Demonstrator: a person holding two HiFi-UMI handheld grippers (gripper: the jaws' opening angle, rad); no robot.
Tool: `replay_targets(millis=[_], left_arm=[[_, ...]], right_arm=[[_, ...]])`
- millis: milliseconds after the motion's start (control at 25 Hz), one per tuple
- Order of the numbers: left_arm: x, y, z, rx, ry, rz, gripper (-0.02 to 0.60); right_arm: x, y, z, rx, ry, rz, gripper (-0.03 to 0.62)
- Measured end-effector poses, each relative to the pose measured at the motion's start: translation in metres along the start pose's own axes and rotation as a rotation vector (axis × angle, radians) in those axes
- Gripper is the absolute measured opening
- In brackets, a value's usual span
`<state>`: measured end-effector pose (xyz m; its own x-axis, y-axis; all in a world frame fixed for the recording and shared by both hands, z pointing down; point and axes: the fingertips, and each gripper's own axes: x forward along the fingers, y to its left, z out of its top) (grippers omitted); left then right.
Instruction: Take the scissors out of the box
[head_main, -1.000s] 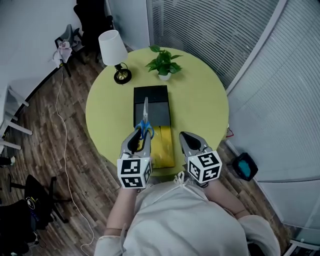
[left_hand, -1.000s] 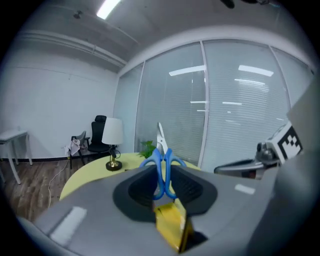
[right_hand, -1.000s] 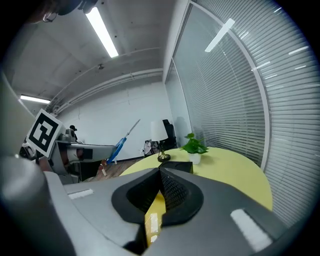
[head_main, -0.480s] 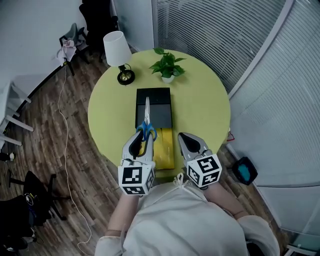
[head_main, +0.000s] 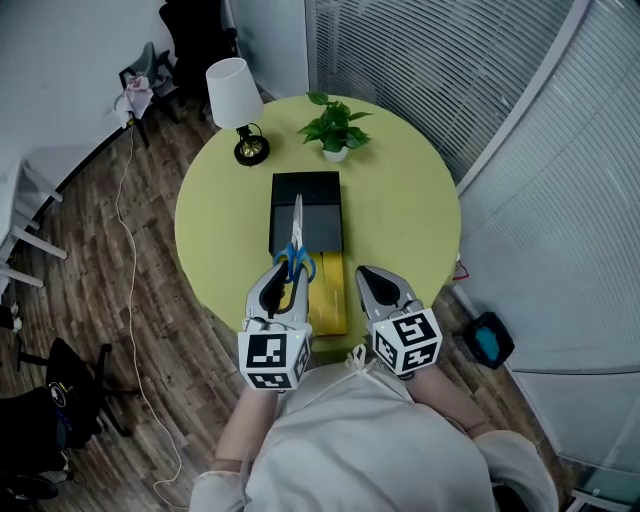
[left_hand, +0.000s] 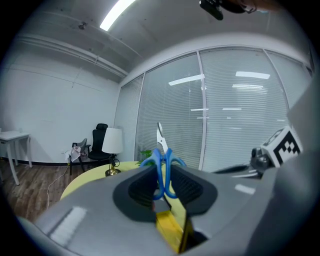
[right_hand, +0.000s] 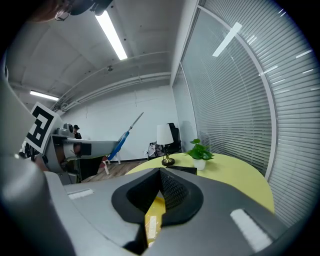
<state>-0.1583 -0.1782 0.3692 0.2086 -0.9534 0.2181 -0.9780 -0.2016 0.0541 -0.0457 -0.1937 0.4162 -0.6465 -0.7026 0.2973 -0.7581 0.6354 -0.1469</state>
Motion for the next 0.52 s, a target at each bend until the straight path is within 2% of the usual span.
replay_targets(millis=[280,520], left_arm=[[-0.0024,0.0001,-0.0006,0.004,0.001,-0.002,0.091],[-0.0022,0.0001,-0.0015,-0.002,0.001,-0.004,0.091]], right_arm=[[-0.0008,0.0049,-0.0020,-0.001,0.005,0.003,-0.002],[0.0004,0.0039,-0.0041,0.058,0.011,0.018,-0.002]])
